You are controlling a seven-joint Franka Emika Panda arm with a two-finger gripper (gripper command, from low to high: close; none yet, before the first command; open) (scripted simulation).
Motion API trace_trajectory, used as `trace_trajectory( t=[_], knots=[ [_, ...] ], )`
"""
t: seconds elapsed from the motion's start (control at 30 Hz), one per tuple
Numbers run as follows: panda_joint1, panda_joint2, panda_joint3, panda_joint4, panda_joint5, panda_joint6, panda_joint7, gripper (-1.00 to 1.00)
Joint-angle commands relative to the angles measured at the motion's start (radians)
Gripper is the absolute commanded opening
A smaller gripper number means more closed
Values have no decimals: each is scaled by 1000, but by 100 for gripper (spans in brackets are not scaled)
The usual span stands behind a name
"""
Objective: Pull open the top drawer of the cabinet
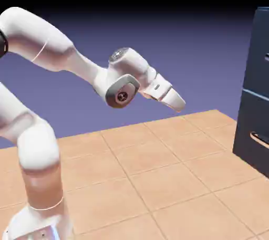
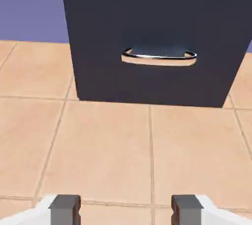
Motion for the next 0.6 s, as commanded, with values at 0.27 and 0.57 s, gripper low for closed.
trace_trajectory(
  t=[0.27, 0.57],
  knots=[
    [-326, -10, 290, 194, 329, -23, -65, 0],
    [-652, -19, 579, 389, 658, -45, -130, 0]
  ],
)
